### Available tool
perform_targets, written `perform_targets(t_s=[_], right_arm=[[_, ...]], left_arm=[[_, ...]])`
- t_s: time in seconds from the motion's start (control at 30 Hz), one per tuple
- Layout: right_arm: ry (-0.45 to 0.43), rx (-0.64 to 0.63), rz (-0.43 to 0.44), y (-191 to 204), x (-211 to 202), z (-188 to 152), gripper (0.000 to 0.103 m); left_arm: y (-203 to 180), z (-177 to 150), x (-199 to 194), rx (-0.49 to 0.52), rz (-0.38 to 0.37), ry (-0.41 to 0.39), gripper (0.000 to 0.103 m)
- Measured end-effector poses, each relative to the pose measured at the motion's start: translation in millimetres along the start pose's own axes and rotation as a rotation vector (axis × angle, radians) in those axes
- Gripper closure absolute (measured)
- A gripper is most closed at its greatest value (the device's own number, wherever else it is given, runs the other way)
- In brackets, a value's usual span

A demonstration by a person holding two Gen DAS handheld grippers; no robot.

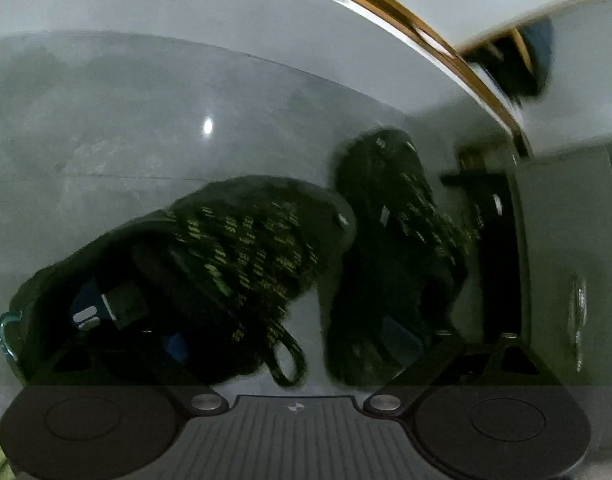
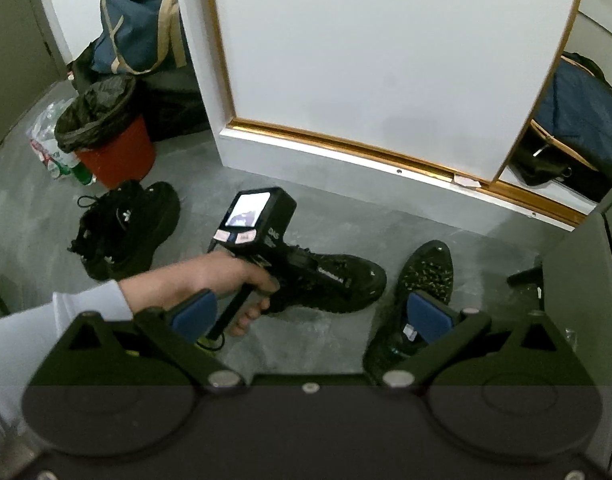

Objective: Organize scattered shoes
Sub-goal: 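Lower the black shoe beside the green-speckled sneakers with the left tool, then open the left tool to release the black shoe and pull back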

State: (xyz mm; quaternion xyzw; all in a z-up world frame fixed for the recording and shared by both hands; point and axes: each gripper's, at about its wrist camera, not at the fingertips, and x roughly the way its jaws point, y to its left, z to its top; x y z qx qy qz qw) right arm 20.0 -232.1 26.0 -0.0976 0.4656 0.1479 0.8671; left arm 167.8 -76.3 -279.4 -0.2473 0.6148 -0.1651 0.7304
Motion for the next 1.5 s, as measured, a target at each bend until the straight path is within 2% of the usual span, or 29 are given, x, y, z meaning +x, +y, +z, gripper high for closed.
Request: perform_targets(t_s=[0.03, 0.07, 0.13, 0.27, 0.33, 0.37, 0.4, 0.47, 0.53, 0.63, 0.77, 0.93, 0.97, 1.03, 1.13, 1.2, 1.27, 1.33, 1.4, 1.43, 1.5], right_arm=[[-0.002, 0.001, 0.002, 0.3, -0.5, 0.2, 0.0], [-0.003, 0.0, 0.005, 0.8, -0.9, 0.3, 0.0], [-0.005, -0.002, 0.01, 0.9, -0.9, 0.2, 0.0], [-0.001, -0.008, 0.007, 1.5, 0.6, -0.2, 0.0], [-0.003, -0.012, 0.003, 1.9, 0.5, 0.0, 0.0], [-0.004, -0.01, 0.005, 1.7, 0.2, 0.0, 0.0], [-0.006, -0.009, 0.009, 1.3, -0.2, 0.1, 0.0], [-0.007, -0.007, 0.011, 0.7, -0.7, 0.2, 0.0], [-0.009, -0.006, 0.007, -0.1, -1.1, 0.3, 0.0], [-0.013, 0.0, 0.003, -1.5, -2.0, 0.7, 0.0], [-0.018, 0.001, 0.007, -1.4, -3.2, 1.0, 0.0], [-0.015, -0.005, 0.002, -0.4, -2.1, 0.6, 0.0], [-0.015, -0.005, 0.003, -0.2, -2.3, 0.8, 0.0], [-0.016, -0.005, 0.003, 0.1, -2.5, 1.3, 0.0], [-0.017, -0.005, 0.0, 0.1, -2.9, 1.5, 0.0], [-0.019, -0.003, 0.0, -0.2, -3.4, 1.5, 0.0], [-0.021, -0.005, 0.0, 0.1, -3.5, 1.4, 0.0], [-0.021, -0.007, 0.003, 0.7, -3.3, 1.1, 0.0], [-0.02, -0.01, 0.004, 1.2, -2.9, 0.9, 0.0], [-0.018, -0.012, 0.002, 1.5, -2.3, 0.7, 0.0], [-0.015, -0.015, -0.001, 1.7, -1.4, 0.6, 0.0]], left_arm=[[6.4, -0.5, 3.0, -0.027, -0.012, -0.019, 0.032], [12.2, -1.2, 5.8, -0.054, -0.023, -0.038, 0.04], [11.8, -5.3, 5.7, -0.09, -0.045, -0.069, 0.074], [11.6, -14.1, 5.4, -0.169, -0.09, -0.134, 0.082], [22.4, -35.9, 3.9, -0.402, -0.172, -0.245, 0.081], [21.3, -45.1, 1.1, -0.477, -0.177, -0.296, 0.081], [19.9, -53.8, -1.6, -0.549, -0.18, -0.344, 0.08], [11.0, -61.3, -2.9, -0.635, -0.179, -0.387, 0.064], [-3.8, -62.6, 0.2, -0.661, -0.191, -0.359, 0.04], [-19.8, -62.2, 4.4, -0.663, -0.186, -0.323, 0.028], [-24.8, -61.5, 13.7, -0.667, -0.216, -0.263, 0.027], [-41.8, -64.4, 27.5, -0.634, -0.195, -0.191, 0.025], [-45.3, -65.0, 30.3, -0.628, -0.19, -0.176, 0.023], [-52.1, -66.2, 35.8, -0.614, -0.182, -0.147, 0.01], [-62.3, -67.9, 44.1, -0.594, -0.169, -0.104, 0.0], [-64.1, -68.8, 53.6, -0.556, -0.168, -0.096, 0.0], [-53.9, -76.0, 62.5, -0.579, -0.181, -0.105, 0.001], [-41.1, -90.1, 70.8, -0.589, -0.173, -0.146, 0.015], [-36.0, -97.7, 72.3, -0.591, -0.18, -0.186, 0.015], [-35.6, -98.3, 72.9, -0.594, -0.182, -0.21, 0.031], [-38.4, -92.3, 75.8, -0.587, -0.208, -0.219, 0.079]])
